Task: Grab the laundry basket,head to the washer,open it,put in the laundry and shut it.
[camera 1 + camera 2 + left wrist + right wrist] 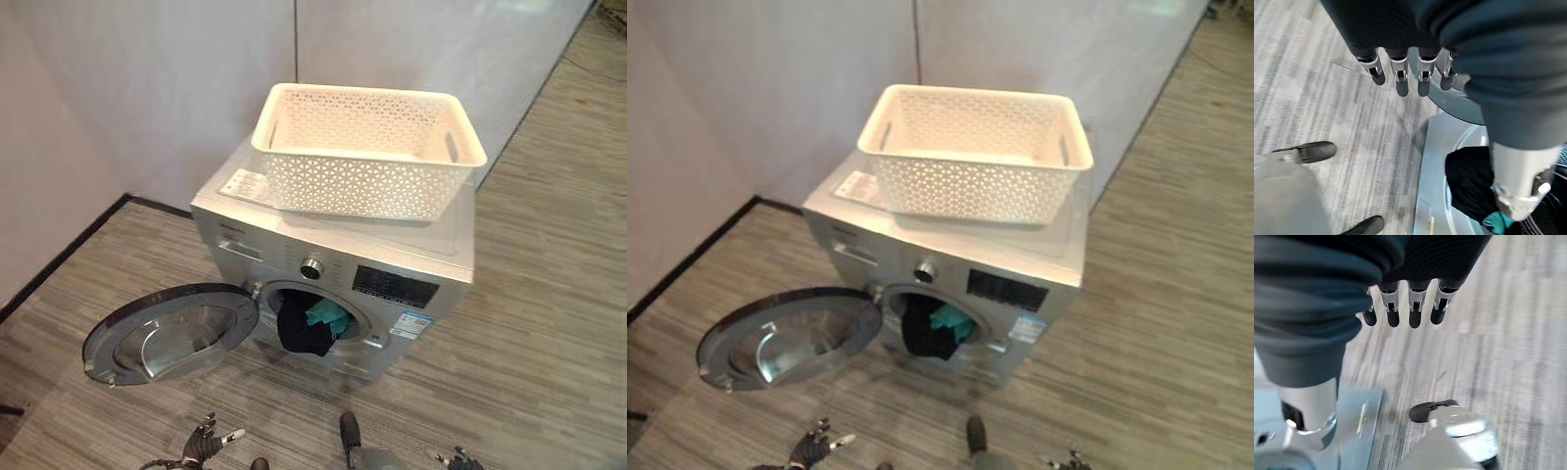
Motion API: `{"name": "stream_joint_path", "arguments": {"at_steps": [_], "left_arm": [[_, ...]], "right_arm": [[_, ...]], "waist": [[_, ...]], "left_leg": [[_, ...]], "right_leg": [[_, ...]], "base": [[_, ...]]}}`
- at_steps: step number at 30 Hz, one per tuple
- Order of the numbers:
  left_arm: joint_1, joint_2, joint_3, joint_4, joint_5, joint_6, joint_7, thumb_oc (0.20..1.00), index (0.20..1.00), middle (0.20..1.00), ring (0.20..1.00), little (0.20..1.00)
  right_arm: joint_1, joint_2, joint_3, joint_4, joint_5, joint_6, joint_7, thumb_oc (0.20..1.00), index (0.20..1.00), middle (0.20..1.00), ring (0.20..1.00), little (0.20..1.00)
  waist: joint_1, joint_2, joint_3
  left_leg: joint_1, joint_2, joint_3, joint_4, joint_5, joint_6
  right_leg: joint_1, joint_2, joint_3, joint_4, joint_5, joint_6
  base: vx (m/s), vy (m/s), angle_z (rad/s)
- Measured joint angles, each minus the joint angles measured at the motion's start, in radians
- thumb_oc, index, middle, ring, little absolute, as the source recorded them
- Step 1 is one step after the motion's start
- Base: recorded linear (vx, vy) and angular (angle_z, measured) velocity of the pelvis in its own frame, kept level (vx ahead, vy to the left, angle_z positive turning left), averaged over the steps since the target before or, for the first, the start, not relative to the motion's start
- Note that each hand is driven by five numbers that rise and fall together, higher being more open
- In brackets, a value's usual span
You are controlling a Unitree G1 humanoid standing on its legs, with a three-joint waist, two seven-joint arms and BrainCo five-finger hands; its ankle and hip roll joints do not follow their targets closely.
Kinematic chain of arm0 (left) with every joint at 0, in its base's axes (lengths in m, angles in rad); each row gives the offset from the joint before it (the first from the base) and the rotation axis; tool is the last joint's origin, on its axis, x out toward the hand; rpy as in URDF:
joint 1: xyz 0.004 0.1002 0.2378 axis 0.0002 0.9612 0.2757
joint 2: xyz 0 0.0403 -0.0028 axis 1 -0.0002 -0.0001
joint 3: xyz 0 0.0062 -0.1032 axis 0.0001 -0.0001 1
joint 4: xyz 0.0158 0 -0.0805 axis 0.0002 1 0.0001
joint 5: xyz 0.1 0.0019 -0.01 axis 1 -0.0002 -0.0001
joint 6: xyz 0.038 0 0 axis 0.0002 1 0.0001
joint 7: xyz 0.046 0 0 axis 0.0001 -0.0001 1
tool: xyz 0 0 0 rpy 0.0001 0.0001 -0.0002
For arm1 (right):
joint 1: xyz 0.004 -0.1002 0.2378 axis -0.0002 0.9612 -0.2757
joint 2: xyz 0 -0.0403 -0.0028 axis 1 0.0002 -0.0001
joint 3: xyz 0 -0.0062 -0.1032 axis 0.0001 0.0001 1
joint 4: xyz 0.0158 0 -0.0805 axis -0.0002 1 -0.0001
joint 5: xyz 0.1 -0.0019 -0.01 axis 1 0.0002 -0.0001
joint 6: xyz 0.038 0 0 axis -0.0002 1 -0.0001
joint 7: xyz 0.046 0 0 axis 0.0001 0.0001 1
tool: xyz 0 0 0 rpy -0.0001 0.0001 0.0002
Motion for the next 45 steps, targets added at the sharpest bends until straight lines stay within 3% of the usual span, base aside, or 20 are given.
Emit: {"name": "stream_joint_path", "arguments": {"at_steps": [4,25,27,29,31,37,45], "left_arm": [[0.006,-0.001,0.0,0.004,-0.002,0.0,-0.01,1.0,1.0,1.0,1.0,1.0],[0.031,-0.018,0.021,0.048,-0.079,0.001,-0.044,1.0,1.0,1.0,1.0,1.0],[0.033,-0.018,0.023,0.043,-0.108,0.003,-0.044,1.0,1.0,1.0,1.0,1.0],[0.013,-0.021,0.035,0.057,-0.107,0.021,-0.05,1.0,1.0,1.0,1.0,1.0],[0.013,-0.022,0.04,0.058,-0.107,0.036,-0.052,1.0,1.0,1.0,1.0,1.0],[0.039,-0.046,0.041,0.09,-0.107,0.043,-0.057,1.0,1.0,1.0,1.0,1.0],[0.041,-0.046,0.041,0.084,-0.107,0.043,-0.055,1.0,1.0,1.0,1.0,1.0]], "right_arm": [[0.011,0.001,-0.046,-0.005,0.068,-0.014,0.026,1.0,1.0,1.0,1.0,1.0],[-0.027,-0.002,0.002,0.0,0.022,-0.024,0.036,1.0,1.0,1.0,1.0,1.0],[-0.031,-0.002,0.003,-0.001,0.022,-0.022,0.037,1.0,1.0,1.0,1.0,1.0],[-0.025,-0.003,0.01,0.0,0.024,-0.005,0.052,1.0,1.0,1.0,1.0,1.0],[-0.017,-0.003,0.01,0.0,0.024,0.004,0.063,1.0,1.0,1.0,1.0,1.0],[-0.03,-0.012,0.004,-0.001,0.028,0.007,0.063,1.0,1.0,1.0,1.0,1.0],[-0.069,-0.012,0.009,-0.004,-0.006,0.008,0.033,1.0,1.0,1.0,1.0,1.0]], "waist": [[-0.007,0.003,0.002],[0.011,0.008,-0.002],[0.017,0.006,-0.015],[0.048,0.01,-0.018],[0.065,0.014,-0.02],[0.092,0.044,-0.039],[0.118,0.045,-0.031]], "left_leg": [[0.016,0.0,0.006,-0.012,0.0,0.001],[0.029,0.005,-0.011,-0.013,-0.002,0.004],[0.026,0.007,-0.02,-0.013,-0.002,0.004],[0.021,0.012,-0.002,-0.012,-0.002,0.004],[0.012,0.015,-0.004,-0.013,-0.002,0.004],[0.015,0.021,0.002,-0.015,-0.001,0.002],[0.014,0.023,-0.021,-0.014,0.002,-0.004]], "right_leg": [[0.007,0.0,0.004,0.0,0.0,0.0],[0.031,0.001,-0.014,0.0,-0.003,0.002],[0.032,-0.003,-0.032,0.0,-0.006,-0.001],[0.027,-0.028,-0.142,0.0,-0.011,-0.006],[0.024,-0.038,-0.19,0.0,-0.011,-0.006],[0.033,-0.039,-0.204,0.0,-0.01,-0.007],[0.047,-0.04,-0.23,0.0,-0.014,-0.006]], "base": [[0.0,0.015,-0.04],[0.0,-0.003,0.02],[0.02,-0.007,0.08],[0.01,-0.004,-0.02],[0.03,-0.004,0.12],[0.01,-0.002,0.07],[-0.02,0.001,0.08]]}}
